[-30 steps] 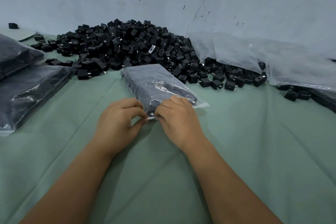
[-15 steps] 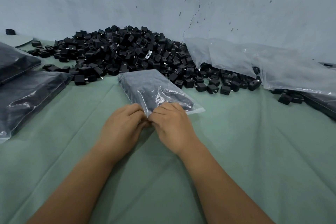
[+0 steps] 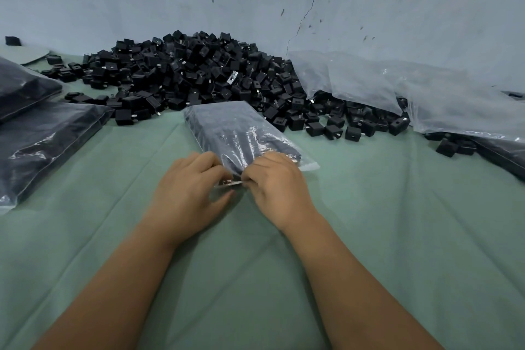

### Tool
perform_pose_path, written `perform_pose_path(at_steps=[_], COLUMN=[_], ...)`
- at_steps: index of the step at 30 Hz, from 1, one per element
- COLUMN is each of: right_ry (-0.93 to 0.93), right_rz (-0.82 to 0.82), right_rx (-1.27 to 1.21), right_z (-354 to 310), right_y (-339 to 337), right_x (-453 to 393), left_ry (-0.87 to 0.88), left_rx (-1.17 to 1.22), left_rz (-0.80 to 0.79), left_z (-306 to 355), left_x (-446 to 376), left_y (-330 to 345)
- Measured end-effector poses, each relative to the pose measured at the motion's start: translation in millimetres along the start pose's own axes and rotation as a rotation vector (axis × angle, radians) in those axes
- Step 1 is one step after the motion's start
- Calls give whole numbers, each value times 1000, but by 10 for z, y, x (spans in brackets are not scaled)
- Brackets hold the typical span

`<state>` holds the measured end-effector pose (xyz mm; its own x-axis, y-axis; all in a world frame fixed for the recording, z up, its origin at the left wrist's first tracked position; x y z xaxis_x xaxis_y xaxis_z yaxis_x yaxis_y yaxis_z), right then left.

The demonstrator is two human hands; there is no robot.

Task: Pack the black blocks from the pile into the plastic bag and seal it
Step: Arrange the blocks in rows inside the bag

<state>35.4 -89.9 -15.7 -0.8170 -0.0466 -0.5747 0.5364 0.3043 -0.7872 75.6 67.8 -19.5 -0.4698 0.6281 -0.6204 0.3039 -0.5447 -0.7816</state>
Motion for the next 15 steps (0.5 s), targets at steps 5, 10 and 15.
perform_pose_path(at_steps=[5,10,15], right_ry=[11,58,31], right_rz=[15,1,-45], right_rx=[7,13,47], right_z=[-13,-10,-53], right_y=[8,-3,-4], right_x=[13,17,-1], left_ry=[-33,-130,-63], left_rx=[-13,7,-54], left_rz=[36,6,-61], left_z=[-8,-6,61], left_x=[3,12,-21], left_y=[-9,-42,-31])
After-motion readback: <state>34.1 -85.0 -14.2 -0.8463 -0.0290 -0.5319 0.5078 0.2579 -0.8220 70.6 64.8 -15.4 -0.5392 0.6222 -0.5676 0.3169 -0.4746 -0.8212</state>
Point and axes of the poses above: each hand's wrist, its own x-axis away from the middle knuckle, its own y-axis out of the palm, z = x × y, the point moved 2 cm from there along -x, towards the middle knuckle, and after that the axes turned 5 degrees about y, right-handed, at the moved point
